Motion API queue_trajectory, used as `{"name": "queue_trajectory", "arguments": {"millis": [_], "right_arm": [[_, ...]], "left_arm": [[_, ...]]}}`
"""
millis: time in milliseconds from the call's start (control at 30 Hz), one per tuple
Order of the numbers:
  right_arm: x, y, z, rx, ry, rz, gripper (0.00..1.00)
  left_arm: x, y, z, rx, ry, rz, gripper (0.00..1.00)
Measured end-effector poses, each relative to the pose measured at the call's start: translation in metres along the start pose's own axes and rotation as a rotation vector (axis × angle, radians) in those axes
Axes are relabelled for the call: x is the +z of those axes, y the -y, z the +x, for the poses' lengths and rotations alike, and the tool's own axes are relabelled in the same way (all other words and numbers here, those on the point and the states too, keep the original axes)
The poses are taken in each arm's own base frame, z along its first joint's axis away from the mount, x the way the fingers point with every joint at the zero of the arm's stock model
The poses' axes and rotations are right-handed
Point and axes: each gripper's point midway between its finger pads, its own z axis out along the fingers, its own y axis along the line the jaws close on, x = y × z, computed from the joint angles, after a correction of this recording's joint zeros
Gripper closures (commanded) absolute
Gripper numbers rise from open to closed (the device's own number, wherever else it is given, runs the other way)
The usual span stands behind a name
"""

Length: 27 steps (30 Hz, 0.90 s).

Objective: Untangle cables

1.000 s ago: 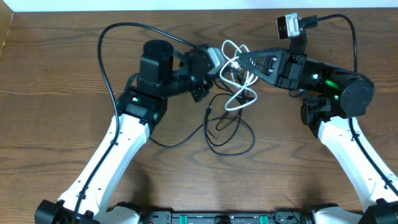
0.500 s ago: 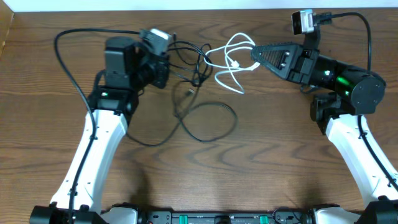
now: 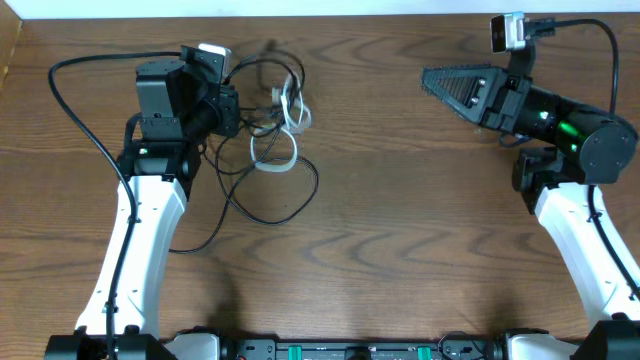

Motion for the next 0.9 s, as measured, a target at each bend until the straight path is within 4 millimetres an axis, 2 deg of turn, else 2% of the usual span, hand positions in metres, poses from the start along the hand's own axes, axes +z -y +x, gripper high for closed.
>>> {"name": "queue_trajectory", "arguments": {"millis": [167, 233, 333, 433, 500, 533, 600, 667, 767, 900], "right_arm": [[-0.001, 0.019, -0.001, 0.049, -0.004, 0.051, 0.78], [-0.002, 0.038, 0.0, 0.12, -0.003, 0.104, 0.74], [-0.002, 0.064, 0.005, 0.196, -0.006, 0.173, 0.59], [-0.002, 0.091, 0.019, 0.269, -0.016, 0.249, 0.47], [0.0, 0.107, 0.029, 0.28, -0.02, 0.297, 0.34], [0.001, 0.111, 0.031, 0.271, -0.021, 0.309, 0.19], [0.007, 0.118, 0.036, 0.25, -0.022, 0.335, 0.06], [0.012, 0.121, 0.041, 0.234, -0.025, 0.35, 0.01], [0.022, 0.128, 0.051, 0.224, -0.03, 0.381, 0.01], [0.026, 0.139, 0.058, 0.242, -0.021, 0.432, 0.01]], "left_arm": [[-0.002, 0.022, -0.015, 0.007, 0.064, 0.131, 0.92], [-0.004, 0.032, -0.023, 0.019, 0.102, 0.192, 0.93], [-0.014, 0.05, -0.04, 0.041, 0.178, 0.298, 0.93], [-0.033, 0.066, -0.066, 0.053, 0.283, 0.387, 0.93], [-0.056, 0.077, -0.086, 0.051, 0.362, 0.435, 0.93], [-0.068, 0.081, -0.093, 0.052, 0.393, 0.451, 0.93], [-0.088, 0.087, -0.106, 0.052, 0.445, 0.473, 0.92], [-0.106, 0.092, -0.115, 0.054, 0.489, 0.49, 0.93], [-0.131, 0.1, -0.124, 0.06, 0.54, 0.509, 0.93], [-0.154, 0.106, -0.13, 0.075, 0.582, 0.515, 0.93]]}}
